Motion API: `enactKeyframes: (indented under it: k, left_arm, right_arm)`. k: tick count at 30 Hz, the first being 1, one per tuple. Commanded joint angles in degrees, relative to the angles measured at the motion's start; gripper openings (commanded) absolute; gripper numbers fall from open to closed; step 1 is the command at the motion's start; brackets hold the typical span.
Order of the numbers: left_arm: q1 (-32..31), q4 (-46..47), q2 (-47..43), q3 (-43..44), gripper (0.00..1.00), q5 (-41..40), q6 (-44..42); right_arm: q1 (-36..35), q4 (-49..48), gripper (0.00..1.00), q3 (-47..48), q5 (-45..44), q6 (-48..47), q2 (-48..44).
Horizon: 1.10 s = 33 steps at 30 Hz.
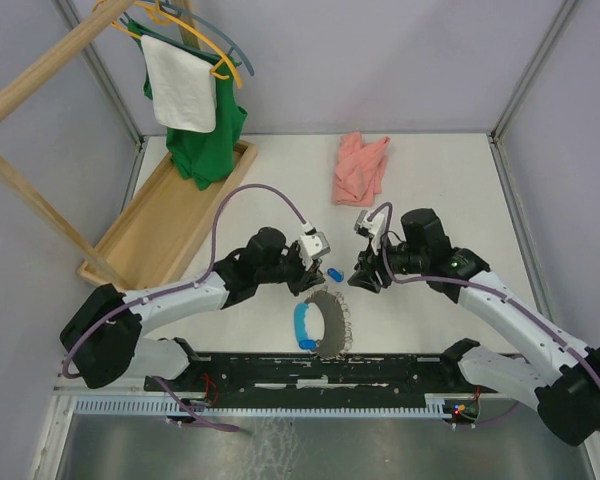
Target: Put the keys on the keyring
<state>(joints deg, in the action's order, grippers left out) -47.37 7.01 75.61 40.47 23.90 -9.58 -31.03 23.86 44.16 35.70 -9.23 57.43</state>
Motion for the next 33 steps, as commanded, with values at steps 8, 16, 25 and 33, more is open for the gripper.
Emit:
enactKeyframes:
  k: [8,16,25,33]
  left_arm:
    - [-0.41,-3.89,-11.03,-10.60,0.53,-19.79,36.17]
    - [-2.42,-12.05,-12.84,-13.81,0.59,-26.13,46.13]
    - [-4.34,-12.43,-10.17,-15.70,0.57,-28.59,51.95]
    - [-4.36,-5.59,-8.18,-19.41,0.52,-27.42,56.33]
  right_arm:
    - [-10.74,-2.58,0.57,-1.18,-13.48,14.09,10.82]
    - [-22.94,-4.17,0.59,0.89,-28.52,18.78,20.09]
    - [-29.68,-6.07,0.59,3.38,-38.87,26.17,28.58]
    - [-28.86,-4.72,0.58,2.29,-45.96,29.75,30.81]
